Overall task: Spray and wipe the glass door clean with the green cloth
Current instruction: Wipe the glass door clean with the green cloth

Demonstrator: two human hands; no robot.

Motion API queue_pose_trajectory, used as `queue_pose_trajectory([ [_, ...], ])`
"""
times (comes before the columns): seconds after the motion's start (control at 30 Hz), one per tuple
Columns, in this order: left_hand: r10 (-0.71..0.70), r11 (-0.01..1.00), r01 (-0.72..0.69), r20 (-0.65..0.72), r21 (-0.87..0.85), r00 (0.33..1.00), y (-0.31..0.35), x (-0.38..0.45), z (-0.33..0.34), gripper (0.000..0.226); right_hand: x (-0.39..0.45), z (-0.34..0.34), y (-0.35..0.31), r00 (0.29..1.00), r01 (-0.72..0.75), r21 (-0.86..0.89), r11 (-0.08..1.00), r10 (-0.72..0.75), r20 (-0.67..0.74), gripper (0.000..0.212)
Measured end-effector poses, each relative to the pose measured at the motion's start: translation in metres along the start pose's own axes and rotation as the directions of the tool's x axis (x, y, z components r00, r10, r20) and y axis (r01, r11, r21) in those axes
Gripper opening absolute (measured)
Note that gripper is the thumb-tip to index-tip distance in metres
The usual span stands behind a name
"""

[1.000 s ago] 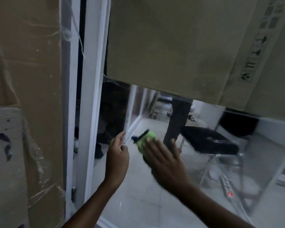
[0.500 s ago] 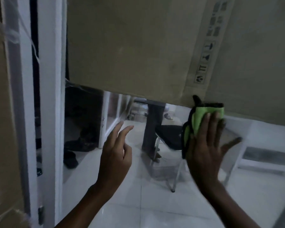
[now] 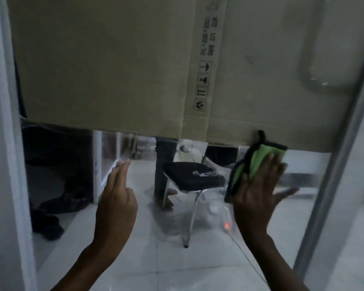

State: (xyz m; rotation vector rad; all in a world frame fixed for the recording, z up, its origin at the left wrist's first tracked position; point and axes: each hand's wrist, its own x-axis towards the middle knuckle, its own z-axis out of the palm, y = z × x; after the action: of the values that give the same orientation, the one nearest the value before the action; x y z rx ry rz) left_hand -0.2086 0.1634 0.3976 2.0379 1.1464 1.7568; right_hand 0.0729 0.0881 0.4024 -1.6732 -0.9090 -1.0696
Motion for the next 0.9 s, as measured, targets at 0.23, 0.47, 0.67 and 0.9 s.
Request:
queue_pose_trajectory([
  [0.23,-0.032,0.992,0.015,0.139,0.124,0.99,0.047,0.006,0.001,0.059,-0.048,0.01,-0.061,0.938,0.306,0.049,0.951,-0.31,0.157,0.077],
  [0.47,0.438,0.85,-0.49,0.256,0.193,0.862,0.074,0.044,0.014,0.06,0.047,-0.009,-0.051,0.959,0.281,-0.059,0.958,-0.279,0.046,0.063],
  [0.67,0.578,0.669,-0.691,0.393,0.272,0.715,0.065,0.048,0.042,0.065,-0.022,-0.018,0.053,0.952,-0.305,0.076,0.949,0.303,0.032,0.07],
  [0.9,0.53,0.715,-0.634,0.363,0.295,0.766,0.073,0.045,0.044,0.064,-0.021,-0.026,0.03,0.971,-0.207,0.045,0.977,0.2,0.133,0.072],
])
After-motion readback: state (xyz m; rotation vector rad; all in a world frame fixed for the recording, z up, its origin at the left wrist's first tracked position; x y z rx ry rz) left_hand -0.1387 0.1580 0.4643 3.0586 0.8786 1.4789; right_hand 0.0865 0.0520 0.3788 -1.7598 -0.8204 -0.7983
